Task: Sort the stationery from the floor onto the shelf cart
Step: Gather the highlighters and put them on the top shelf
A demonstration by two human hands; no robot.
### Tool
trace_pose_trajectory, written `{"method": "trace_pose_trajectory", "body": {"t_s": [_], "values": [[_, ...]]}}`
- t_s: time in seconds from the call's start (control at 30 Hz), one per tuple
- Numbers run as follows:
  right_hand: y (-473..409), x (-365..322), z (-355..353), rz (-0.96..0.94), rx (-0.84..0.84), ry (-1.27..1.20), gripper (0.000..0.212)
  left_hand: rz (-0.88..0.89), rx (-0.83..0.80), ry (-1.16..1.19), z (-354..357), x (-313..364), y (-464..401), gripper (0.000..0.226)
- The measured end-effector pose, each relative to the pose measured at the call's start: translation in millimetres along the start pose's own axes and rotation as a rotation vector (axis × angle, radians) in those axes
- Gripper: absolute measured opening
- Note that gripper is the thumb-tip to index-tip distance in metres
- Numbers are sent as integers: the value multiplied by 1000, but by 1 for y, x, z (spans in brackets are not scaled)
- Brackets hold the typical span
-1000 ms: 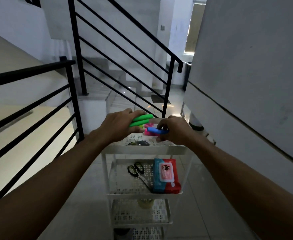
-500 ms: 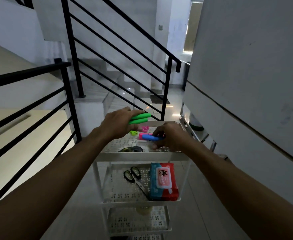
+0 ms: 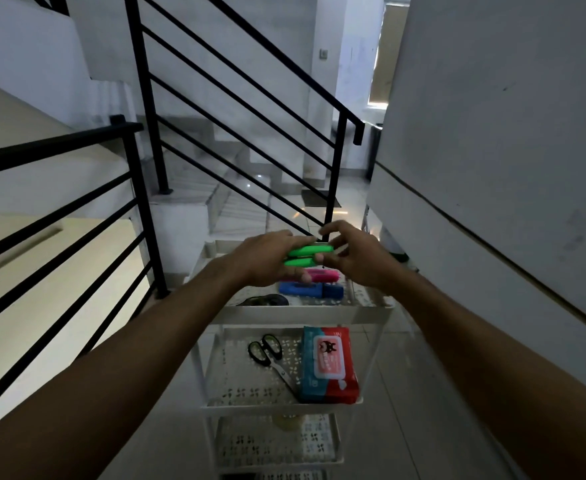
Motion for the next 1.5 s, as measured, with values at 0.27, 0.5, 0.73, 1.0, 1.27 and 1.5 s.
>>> {"method": "trace_pose_trajectory", "body": {"t_s": [0.27, 0.5, 0.73, 1.0, 1.27, 1.5], "values": [[13, -3, 30, -39, -206, 152, 78, -21, -46, 171, 8, 3, 1, 75], [14, -2, 25, 27, -134, 117, 84, -59, -42, 185, 9, -3, 2, 63], [8, 8, 12, 6, -119, 244, 31, -39, 5, 232, 6, -5, 6, 34], [10, 9, 31, -53, -75, 406, 42, -48, 0, 199, 8, -12, 10, 26], [10, 3, 43, -57, -113, 423, 48, -67, -32, 251, 13, -16, 19, 42], [10, -2, 46, -38, -136, 427, 54, -103, -28, 221, 11, -22, 26, 50]]}}
Point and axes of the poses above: each hand's wrist, its own y-axis away from the middle knuckle, its own z-axis out of the palm, x = y × z, the point moved 10 cm from there along -y, towards the middle knuckle, and after that the axes turned 9 degrees about y, right-handed, at the moved point
